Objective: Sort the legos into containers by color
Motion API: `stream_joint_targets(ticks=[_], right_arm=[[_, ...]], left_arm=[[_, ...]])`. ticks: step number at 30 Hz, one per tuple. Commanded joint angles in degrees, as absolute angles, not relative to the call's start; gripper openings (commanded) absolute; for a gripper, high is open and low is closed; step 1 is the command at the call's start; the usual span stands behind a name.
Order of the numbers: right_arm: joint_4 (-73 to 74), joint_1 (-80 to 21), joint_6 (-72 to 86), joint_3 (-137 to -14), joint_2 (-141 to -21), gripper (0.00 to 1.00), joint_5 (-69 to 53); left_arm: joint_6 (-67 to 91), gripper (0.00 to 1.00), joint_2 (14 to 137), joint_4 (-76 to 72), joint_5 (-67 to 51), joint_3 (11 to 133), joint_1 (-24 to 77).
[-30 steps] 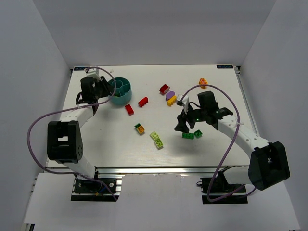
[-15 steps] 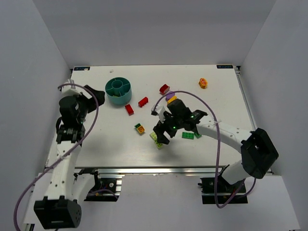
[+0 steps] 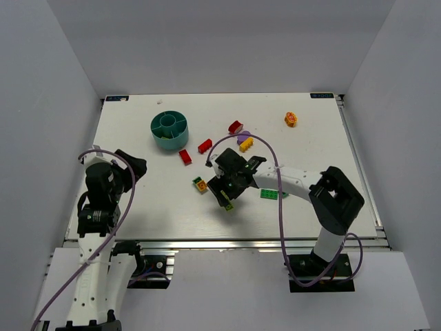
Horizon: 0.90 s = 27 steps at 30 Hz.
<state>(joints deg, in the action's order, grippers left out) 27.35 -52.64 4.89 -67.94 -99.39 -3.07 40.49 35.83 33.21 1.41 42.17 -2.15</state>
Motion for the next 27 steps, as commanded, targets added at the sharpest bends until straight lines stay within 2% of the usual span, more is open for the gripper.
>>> stream_joint_targets(ticks=[1, 19, 22, 27], right_arm=[[30.1, -54.0, 7.6, -70.4, -100.5, 0.77, -0.9], [29.5, -55.9, 8.2, -71.1, -107.0, 0.61, 2.9], [29.0, -55.9, 7.8, -71.2, -107.4, 0.51, 3.2], [28.9, -55.9, 6.2, -70.4, -104.7, 0.28, 3.2]], left_arm=[[41.3, 0.98, 33.0, 36.6, 3.1, 41.6, -2.4], [40.8, 0.98, 28.9, 40.0, 2.6, 42.6, -2.4], [41.0, 0.98, 28.0, 40.7, 3.0, 42.9, -2.3], [41.0, 0.98, 27.2, 41.8, 3.3, 43.4, -2.4]])
